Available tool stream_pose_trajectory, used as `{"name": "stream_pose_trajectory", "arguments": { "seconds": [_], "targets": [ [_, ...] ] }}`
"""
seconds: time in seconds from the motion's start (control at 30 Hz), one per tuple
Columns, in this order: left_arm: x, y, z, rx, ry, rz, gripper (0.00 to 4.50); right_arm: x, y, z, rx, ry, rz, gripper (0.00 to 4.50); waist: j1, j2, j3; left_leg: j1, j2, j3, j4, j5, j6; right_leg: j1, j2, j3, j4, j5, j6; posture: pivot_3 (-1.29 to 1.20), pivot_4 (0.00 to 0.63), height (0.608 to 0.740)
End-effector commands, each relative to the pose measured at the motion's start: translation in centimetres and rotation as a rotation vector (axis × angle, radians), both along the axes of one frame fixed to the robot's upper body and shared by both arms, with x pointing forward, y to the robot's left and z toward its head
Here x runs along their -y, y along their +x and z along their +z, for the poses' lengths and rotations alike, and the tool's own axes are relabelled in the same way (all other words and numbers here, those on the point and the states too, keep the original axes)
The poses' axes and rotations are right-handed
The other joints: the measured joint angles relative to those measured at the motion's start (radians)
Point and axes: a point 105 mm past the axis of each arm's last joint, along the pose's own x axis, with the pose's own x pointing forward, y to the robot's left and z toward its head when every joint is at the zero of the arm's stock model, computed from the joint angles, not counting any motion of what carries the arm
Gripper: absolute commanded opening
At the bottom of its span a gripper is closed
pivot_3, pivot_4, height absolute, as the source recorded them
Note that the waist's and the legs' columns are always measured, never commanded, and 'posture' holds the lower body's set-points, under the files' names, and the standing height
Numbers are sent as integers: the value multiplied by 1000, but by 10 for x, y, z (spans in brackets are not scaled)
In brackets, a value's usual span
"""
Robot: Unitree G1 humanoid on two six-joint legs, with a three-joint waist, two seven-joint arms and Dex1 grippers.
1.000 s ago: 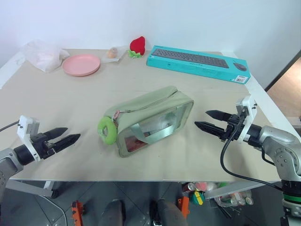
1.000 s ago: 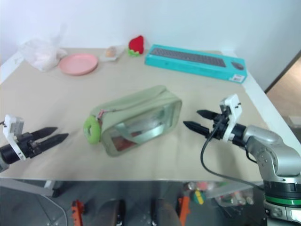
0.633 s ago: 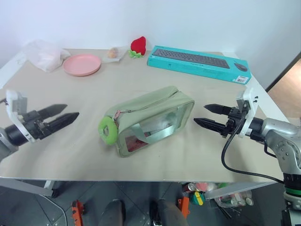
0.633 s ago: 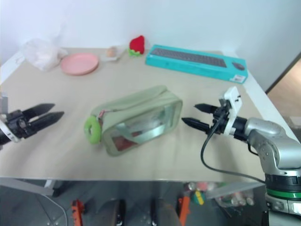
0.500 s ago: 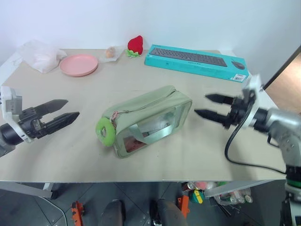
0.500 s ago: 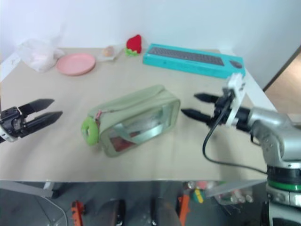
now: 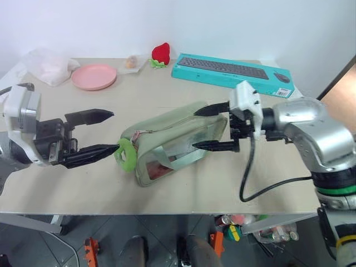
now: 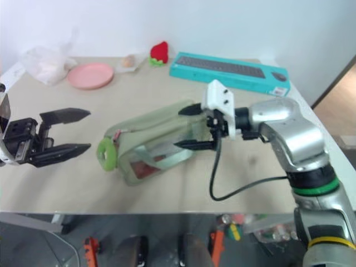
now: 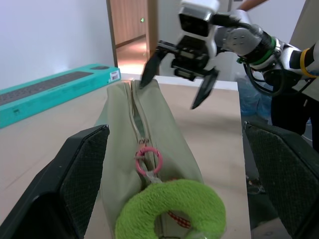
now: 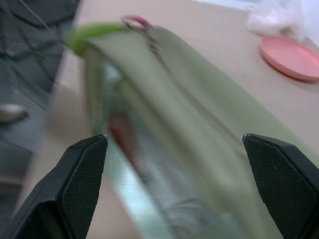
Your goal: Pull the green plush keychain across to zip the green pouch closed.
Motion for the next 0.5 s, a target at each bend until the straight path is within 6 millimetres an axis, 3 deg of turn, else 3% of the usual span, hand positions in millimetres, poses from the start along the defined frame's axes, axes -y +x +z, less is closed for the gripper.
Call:
{"name": "stream_pose_trajectory", "arguments": {
  "seconds": [0.03,0.23,0.5],
  "targets": [
    [4,-5,-2,26,17,-7,4476,-5,3,9,78,-22,39,4500,1,0,0,0,0,0,0,0,0,0,0,0,0,0,0,0,150,740],
    [0,-4,-5,24,13,29,4476,-6,0,9,78,-35,77,4500,2,0,0,-1,2,0,0,0,0,0,0,0,0,-1,0,0,150,740],
    [-1,2,-9,26,4,67,4500,-1,1,-7,47,-69,70,1906,2,0,0,0,2,0,0,0,0,0,-3,0,0,0,-1,0,150,740]
  ]
}}
